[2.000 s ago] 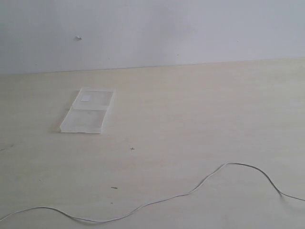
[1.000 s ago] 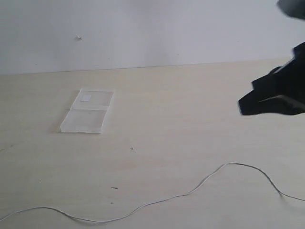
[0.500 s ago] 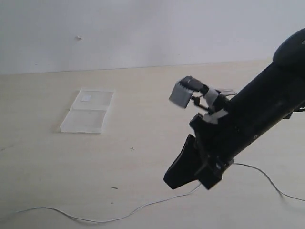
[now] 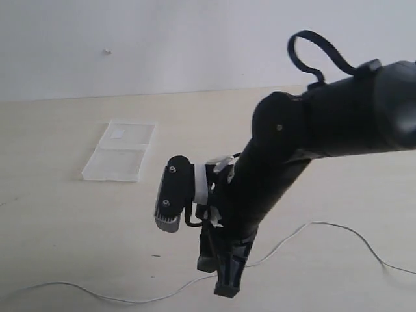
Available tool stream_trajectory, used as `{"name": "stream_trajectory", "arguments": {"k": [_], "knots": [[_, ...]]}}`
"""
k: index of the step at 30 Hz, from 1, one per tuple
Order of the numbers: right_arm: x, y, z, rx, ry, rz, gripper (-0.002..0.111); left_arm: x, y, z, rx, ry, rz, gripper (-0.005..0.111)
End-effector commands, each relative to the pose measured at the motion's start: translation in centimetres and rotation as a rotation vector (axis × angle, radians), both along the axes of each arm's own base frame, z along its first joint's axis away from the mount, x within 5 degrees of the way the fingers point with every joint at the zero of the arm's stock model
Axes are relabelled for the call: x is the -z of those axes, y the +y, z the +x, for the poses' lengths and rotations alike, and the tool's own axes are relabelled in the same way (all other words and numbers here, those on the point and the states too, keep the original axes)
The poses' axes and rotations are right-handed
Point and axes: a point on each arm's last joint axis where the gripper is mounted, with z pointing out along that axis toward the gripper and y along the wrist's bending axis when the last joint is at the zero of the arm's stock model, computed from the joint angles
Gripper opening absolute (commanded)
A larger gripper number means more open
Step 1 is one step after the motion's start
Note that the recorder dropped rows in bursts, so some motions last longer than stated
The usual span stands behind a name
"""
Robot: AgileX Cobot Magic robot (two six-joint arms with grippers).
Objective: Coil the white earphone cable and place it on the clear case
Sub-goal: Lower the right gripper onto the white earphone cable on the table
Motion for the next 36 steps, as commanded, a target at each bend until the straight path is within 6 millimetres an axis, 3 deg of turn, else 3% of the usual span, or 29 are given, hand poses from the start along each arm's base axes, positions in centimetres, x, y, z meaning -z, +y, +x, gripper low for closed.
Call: {"name": "stream_trajectory", "arguments": {"k": [1, 7, 10, 15, 36], "knots": [[-0.1, 1.8, 1.9, 0.002, 0.011, -0.166, 0.041, -0.1, 0.0, 0.0, -0.003, -0.009, -0.004, 0.000], [1.2, 5.9, -0.5, -0.122, -0.033, -0.180, 0.042, -0.1, 0.0, 0.0, -0.003, -0.009, -0.004, 0.000], [2.1, 7.8, -1.6, -0.141, -0.080, -0.127, 0.048, -0.1, 0.0, 0.0, -0.003, -0.009, -0.004, 0.000], [2.6, 9.4, -3.3, -0.174, -0.087, -0.092, 0.048, -0.1, 0.0, 0.0, -0.003, -0.009, -0.004, 0.000], [5.8, 10.5, -3.2, -0.111, -0.055, -0.060, 0.045, -0.1, 0.0, 0.0, -0.003, -0.009, -0.004, 0.000]]}}
